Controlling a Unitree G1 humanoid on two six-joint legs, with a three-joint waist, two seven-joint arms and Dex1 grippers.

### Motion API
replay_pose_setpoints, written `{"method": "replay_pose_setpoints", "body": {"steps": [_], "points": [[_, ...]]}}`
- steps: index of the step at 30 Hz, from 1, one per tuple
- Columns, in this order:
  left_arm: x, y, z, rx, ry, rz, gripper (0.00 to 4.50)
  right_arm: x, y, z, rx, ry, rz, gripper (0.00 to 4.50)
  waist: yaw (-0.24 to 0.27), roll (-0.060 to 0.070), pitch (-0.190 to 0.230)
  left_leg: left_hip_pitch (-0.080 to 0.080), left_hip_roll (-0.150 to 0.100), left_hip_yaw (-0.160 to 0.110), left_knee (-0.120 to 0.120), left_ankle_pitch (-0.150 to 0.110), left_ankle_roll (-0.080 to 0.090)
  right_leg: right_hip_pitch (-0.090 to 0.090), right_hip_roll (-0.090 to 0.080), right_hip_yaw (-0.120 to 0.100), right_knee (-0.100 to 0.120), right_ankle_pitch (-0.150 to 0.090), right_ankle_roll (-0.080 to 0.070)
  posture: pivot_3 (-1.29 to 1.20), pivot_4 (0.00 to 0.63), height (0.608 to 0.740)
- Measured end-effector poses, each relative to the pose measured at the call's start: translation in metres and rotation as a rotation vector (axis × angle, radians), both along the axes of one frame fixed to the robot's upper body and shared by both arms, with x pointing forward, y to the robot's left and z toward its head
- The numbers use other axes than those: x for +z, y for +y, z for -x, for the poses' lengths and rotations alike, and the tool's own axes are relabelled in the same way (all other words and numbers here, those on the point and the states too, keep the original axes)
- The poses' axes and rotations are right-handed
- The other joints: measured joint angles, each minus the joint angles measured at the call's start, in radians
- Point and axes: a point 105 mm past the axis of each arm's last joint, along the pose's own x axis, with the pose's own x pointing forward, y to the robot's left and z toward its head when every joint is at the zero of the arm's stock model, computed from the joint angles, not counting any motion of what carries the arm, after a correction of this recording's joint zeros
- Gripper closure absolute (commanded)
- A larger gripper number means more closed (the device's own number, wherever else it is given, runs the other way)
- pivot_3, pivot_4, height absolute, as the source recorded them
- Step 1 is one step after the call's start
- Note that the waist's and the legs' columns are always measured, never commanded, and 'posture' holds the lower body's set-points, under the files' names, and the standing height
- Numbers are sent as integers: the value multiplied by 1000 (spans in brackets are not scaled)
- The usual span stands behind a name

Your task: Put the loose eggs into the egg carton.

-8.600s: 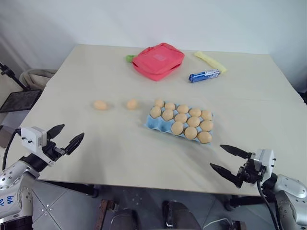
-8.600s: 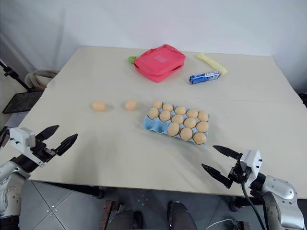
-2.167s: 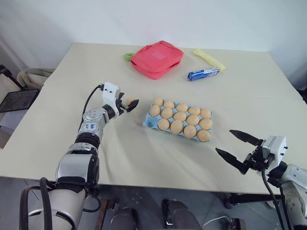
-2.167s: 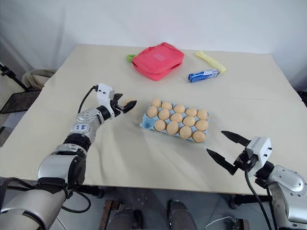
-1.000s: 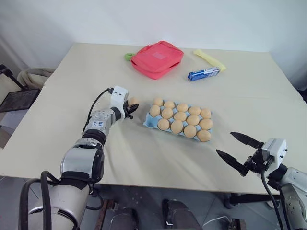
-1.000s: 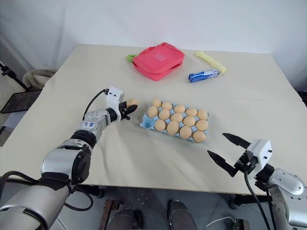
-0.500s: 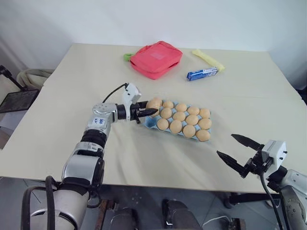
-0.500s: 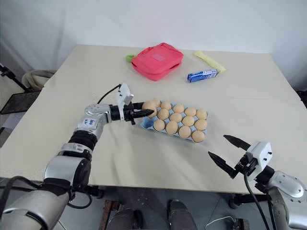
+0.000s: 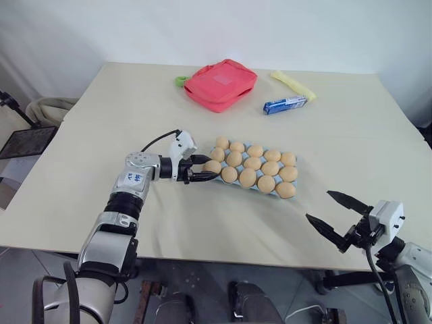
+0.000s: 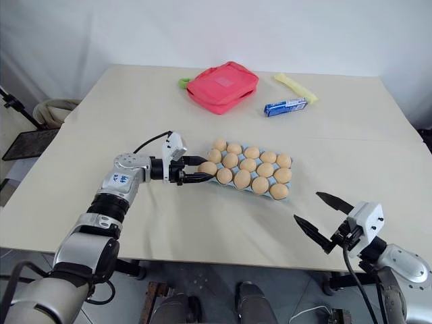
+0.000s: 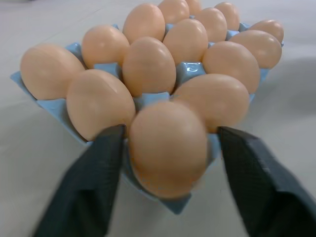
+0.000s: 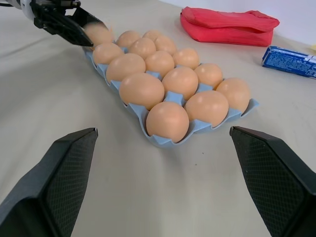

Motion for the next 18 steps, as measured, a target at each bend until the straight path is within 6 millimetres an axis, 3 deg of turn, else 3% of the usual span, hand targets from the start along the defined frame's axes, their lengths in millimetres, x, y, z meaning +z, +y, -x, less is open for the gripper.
{"method": "replay_pose_setpoints", "body": {"steps": [1, 7, 12, 18], "points": [[3, -1, 0, -5, -7, 7, 30, 0, 0, 0, 0, 0, 0, 0, 0, 0, 0, 0, 0, 0, 0, 0, 0, 0, 0, 0, 0, 0, 0, 0, 150, 740], [30, 3, 3, -21, -46, 87, 10, 1, 0, 0, 3, -6, 2, 0, -3, 0, 0, 0, 0, 0, 1, 0, 0, 0, 0, 0, 2, 0, 0, 0, 150, 740], [55, 22, 3, 22, -43, 198, 10, 3, 1, -1, 9, -18, 4, 0, -2, 0, 0, 1, 0, -1, 1, 1, 0, 0, 0, 0, 3, 0, -1, 0, 150, 740], [73, 55, 21, -6, -133, 236, 10, 11, -5, -3, 11, -40, 35, 0, -6, 1, 0, 1, 0, 0, 1, 1, -1, 0, 0, 0, 4, 0, -1, 0, 150, 740]]}}
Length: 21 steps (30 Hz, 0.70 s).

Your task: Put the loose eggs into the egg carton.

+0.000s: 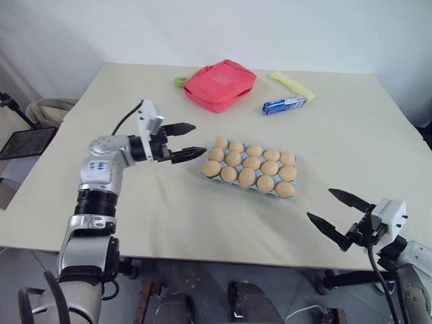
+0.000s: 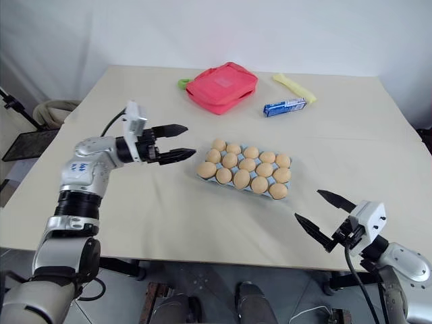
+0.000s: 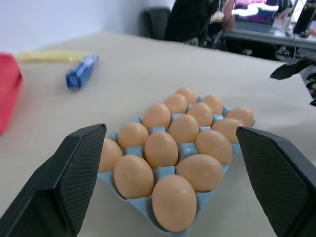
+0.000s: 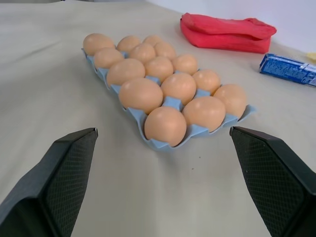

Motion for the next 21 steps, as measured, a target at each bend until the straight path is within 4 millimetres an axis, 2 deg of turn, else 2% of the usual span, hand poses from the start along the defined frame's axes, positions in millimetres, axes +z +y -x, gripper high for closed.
{"method": "replay_pose_setpoints", "body": {"steps": [5, 8, 12, 15, 21], "points": [[-8, 42, 19, -4, 44, -90, 10, 15, -11, -6, 8, -20, 53, 0, -1, 0, 0, 1, 0, 0, 0, 1, 0, 0, 0, 0, 1, -1, -2, 0, 150, 740], [-15, 61, 34, -35, 79, -145, 10, 25, -12, -10, 29, -29, 70, 0, 0, 0, 0, 1, 0, -1, 0, 1, 0, 0, -1, -1, 2, -1, -3, 0, 150, 740], [-21, 75, 39, -30, 103, -170, 10, 28, -13, -14, 42, -22, 71, 0, 7, 0, 0, 0, 0, -2, 0, 1, 0, 0, -2, -2, 1, -2, -3, 0, 150, 740], [-33, 85, 37, 8, 137, -176, 10, 25, -15, -15, 38, -4, 68, 0, 6, 0, 0, -1, 0, -2, 0, 0, 1, 0, -2, -2, 0, -2, -3, 0, 150, 740], [-51, 91, 37, 34, 166, -200, 10, 23, -15, -16, 36, 23, 60, 0, 3, 0, 0, -1, 0, -1, 0, -1, 1, -1, -2, -2, 0, -2, -3, 0, 150, 740]]}}
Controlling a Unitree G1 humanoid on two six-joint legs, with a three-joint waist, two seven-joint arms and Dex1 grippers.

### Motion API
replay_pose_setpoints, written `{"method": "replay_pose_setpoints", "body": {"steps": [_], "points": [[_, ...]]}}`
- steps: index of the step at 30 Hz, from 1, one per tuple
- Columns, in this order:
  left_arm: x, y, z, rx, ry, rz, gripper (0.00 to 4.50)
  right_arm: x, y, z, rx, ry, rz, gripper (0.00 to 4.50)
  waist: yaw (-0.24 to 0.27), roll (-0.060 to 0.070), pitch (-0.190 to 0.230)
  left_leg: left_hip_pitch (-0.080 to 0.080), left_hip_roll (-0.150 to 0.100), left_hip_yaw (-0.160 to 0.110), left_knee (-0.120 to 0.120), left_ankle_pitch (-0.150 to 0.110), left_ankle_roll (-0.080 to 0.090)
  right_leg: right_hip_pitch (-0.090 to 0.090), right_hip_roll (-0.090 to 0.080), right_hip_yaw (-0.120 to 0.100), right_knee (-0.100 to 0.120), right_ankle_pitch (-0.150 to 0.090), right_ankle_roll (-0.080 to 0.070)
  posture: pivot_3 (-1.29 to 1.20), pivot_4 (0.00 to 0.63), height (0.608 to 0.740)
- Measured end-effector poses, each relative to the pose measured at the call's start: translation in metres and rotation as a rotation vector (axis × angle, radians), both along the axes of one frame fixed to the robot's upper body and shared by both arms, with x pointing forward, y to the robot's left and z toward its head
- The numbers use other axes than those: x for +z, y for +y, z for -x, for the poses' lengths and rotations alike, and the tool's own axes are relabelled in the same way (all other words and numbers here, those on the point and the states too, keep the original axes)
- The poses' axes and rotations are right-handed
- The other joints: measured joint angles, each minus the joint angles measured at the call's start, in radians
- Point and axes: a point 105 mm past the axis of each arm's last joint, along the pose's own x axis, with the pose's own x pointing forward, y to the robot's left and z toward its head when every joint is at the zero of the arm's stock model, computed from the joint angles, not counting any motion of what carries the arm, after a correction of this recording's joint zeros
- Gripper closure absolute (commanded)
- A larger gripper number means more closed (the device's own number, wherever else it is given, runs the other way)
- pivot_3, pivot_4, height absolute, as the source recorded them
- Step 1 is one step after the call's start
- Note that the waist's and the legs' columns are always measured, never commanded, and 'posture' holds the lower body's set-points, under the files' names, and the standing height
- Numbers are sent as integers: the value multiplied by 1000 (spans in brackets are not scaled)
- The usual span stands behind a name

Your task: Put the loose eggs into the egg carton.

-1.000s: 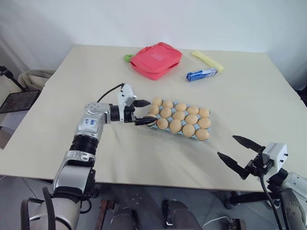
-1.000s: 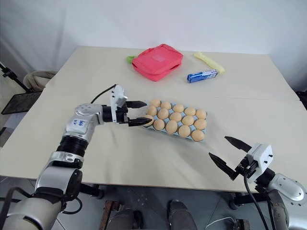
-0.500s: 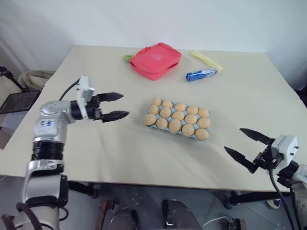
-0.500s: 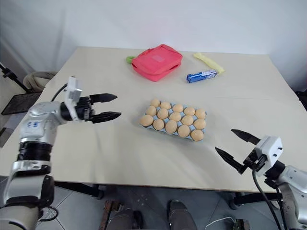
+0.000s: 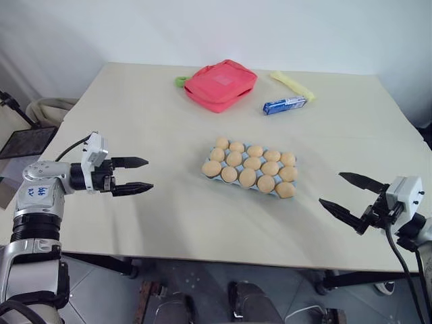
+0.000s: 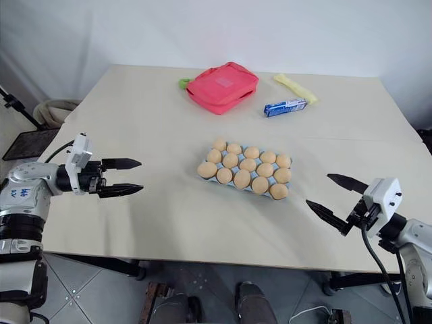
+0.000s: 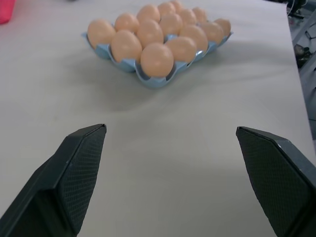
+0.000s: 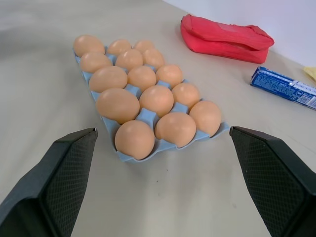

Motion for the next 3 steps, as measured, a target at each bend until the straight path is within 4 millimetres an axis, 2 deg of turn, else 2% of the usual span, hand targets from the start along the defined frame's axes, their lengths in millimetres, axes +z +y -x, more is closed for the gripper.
{"method": "replay_pose_setpoints", "body": {"steps": [3], "points": [[-7, -2, -3, 14, -2, 22, 10, -3, -1, 1, -4, 13, 1, 0, 1, 0, 0, 0, 0, 0, 0, 0, 0, 0, 0, 0, 0, 0, 0, 0, 150, 740]]}}
